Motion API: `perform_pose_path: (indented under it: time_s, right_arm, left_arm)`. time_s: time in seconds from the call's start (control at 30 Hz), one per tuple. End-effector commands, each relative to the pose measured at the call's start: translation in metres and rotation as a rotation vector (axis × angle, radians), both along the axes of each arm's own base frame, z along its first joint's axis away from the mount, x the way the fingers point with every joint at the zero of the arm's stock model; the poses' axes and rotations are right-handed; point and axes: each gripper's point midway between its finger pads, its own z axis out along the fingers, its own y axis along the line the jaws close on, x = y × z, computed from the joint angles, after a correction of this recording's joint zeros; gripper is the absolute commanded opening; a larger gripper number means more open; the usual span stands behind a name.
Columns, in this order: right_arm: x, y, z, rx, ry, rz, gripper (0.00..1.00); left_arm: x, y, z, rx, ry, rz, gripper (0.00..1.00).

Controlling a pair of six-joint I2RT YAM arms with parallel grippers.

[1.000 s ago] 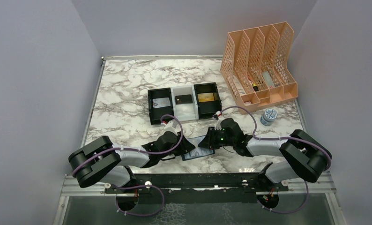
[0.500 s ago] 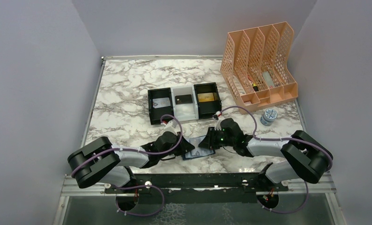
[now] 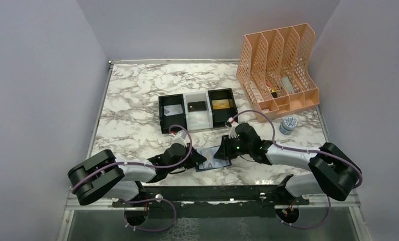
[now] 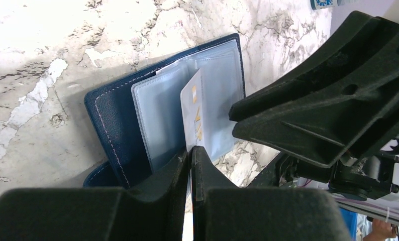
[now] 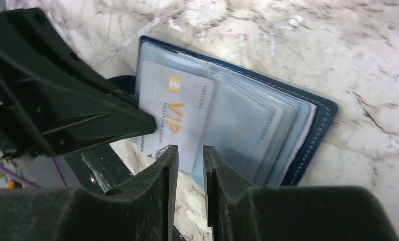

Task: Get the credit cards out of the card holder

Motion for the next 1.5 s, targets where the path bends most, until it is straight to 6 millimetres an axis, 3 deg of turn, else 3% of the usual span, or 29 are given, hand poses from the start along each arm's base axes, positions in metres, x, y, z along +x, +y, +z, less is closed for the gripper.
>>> perform_pose_path:
  time_s: [0.0, 0.17, 0.3, 0.57, 0.67, 0.8, 0.9, 1.1, 1.37, 1.47]
  right_arm:
    - [-0.01, 0.016, 0.025, 0.066, -0.036, 0.153, 0.25]
    - [-0.008, 0.014, 0.0, 0.008, 0.028, 0.135, 0.24]
    - [-0.004, 0.002, -0.021, -0.061, 0.063, 0.049, 0.23]
    - [-0.009, -0.006, -0.035, -0.07, 0.09, -0.002, 0.23]
    - [-0.009, -0.007, -0.037, -0.071, 0.092, -0.007, 0.23]
    - [-0.009, -0.008, -0.038, -0.079, 0.09, -0.01, 0.23]
    - [-0.006, -0.009, -0.035, -0.079, 0.071, -0.017, 0.23]
    - [0.007, -0.009, -0.02, -0.09, 0.0, -0.032, 0.24]
    - [0.022, 0.0, 0.028, 0.007, -0.15, -0.026, 0.28]
    - [0.03, -0.003, 0.048, 0.052, -0.222, -0.076, 0.37]
  left_arm:
    - [0.002, 0.0, 0.001, 0.002, -0.014, 0.008, 0.1]
    - [0.003, -0.004, 0.003, -0.001, -0.015, -0.003, 0.11]
    - [0.002, -0.006, 0.003, -0.005, -0.011, -0.01, 0.15]
    - [0.001, -0.019, 0.013, -0.016, -0.032, -0.078, 0.25]
    - [0.0, -0.024, 0.013, -0.015, -0.032, -0.099, 0.22]
    - [0.0, -0.02, 0.011, -0.009, -0.031, -0.09, 0.1]
    - [0.001, -0.014, 0.012, -0.009, -0.047, -0.065, 0.0]
    - [0.004, 0.003, 0.015, 0.007, -0.078, -0.011, 0.0]
    - [0.017, 0.038, 0.026, 0.185, -0.139, 0.083, 0.0]
    - [0.022, 0.055, 0.039, 0.244, -0.182, 0.12, 0.0]
